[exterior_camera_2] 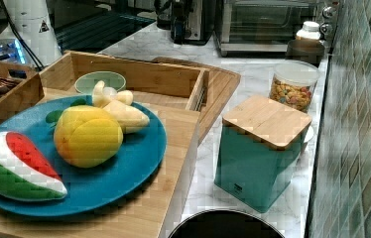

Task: Close the drawer.

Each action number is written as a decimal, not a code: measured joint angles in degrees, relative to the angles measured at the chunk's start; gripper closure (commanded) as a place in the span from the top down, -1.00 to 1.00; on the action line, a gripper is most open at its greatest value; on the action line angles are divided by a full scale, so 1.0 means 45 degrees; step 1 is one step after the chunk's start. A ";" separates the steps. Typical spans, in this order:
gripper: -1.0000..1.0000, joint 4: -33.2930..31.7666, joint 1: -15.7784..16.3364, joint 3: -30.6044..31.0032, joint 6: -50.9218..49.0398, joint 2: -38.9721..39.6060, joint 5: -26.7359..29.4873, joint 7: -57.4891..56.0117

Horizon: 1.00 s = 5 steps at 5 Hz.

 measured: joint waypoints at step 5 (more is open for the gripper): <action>-1.00 -0.2561 -0.0124 -0.0412 0.2033 0.0710 -0.2276 0.1554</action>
